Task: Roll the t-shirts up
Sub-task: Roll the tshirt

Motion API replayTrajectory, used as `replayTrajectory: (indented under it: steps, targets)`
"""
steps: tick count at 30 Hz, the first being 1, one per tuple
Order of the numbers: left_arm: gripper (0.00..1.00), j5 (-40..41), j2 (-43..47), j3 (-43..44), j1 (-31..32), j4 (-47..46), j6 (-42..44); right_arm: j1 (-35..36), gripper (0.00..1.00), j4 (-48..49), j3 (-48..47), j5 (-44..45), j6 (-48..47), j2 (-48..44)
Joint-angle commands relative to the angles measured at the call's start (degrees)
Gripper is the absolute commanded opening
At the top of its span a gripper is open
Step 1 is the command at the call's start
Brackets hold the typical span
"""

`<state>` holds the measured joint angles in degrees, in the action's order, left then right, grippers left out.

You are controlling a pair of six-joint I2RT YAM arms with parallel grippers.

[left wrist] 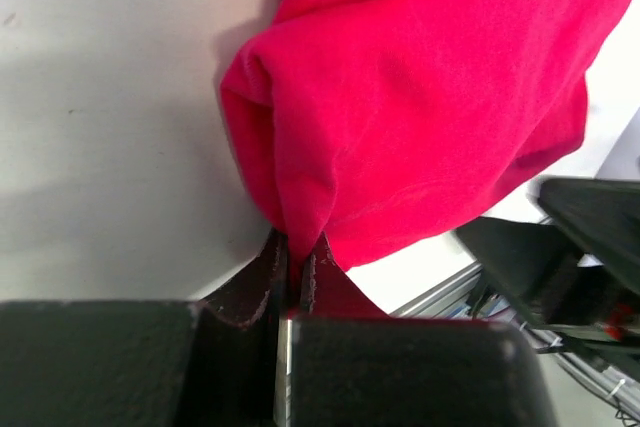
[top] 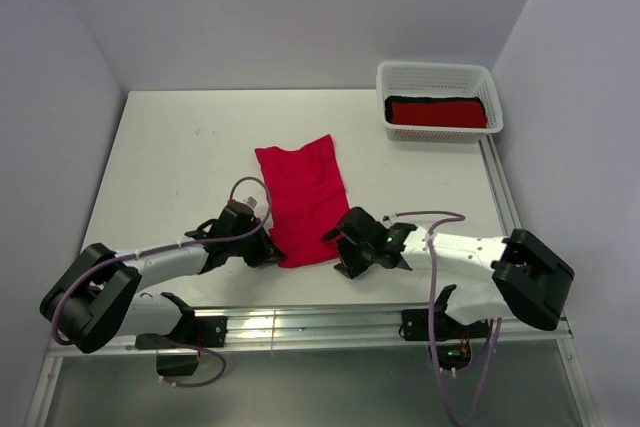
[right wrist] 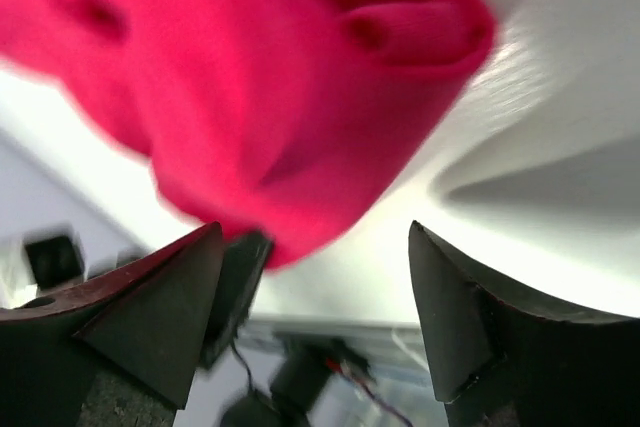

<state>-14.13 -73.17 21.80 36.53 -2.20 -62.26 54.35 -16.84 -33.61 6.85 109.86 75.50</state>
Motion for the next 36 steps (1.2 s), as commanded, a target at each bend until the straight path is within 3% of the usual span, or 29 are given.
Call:
replayTrajectory:
  steps: [1, 4, 7, 13, 16, 20, 25, 30, 36]
  targets:
    - [0.00, -2.12, -1.80, 2.80, -0.76, 6.32, 4.77, -3.09, 0.82, -1.44, 1.51, -4.73, -11.49, -7.54]
    - [0.00, -4.05, -2.33, 4.03, -2.95, 7.81, 6.96, -4.86, 0.82, -1.71, 5.37, -8.24, -23.15, -13.77]
    - [0.00, -6.43, -2.42, 5.00, -5.77, 10.01, 9.77, -8.37, 0.81, 0.21, 11.07, -11.94, -28.55, -21.85]
    - [0.00, -9.77, -1.80, 6.06, -10.34, 14.50, 14.18, -21.55, 0.82, 10.67, 22.77, -27.90, -44.44, -32.35]
    - [0.00, -11.09, -2.24, 6.23, -10.61, 14.59, 14.45, -27.18, 0.82, 15.59, 24.11, -33.98, -48.50, -25.69]
    - [0.00, -12.67, -2.68, 6.50, -10.69, 14.59, 14.01, -27.89, 0.80, 23.42, 21.75, -37.96, -50.88, -15.32]
    - [0.00, -13.64, -3.47, 8.52, -10.78, 16.25, 14.27, -28.59, 0.79, 23.70, 15.60, -38.32, -54.83, -6.71]
    - [0.00, -14.43, -3.83, 9.84, -11.13, 17.23, 14.10, -30.17, 0.72, 25.54, 13.83, -39.11, -55.90, -1.16]
    - [0.00, -16.37, -4.79, 9.05, -11.66, 16.09, 13.39, -32.20, 0.52, 28.61, 13.13, -41.12, -57.30, 3.94]
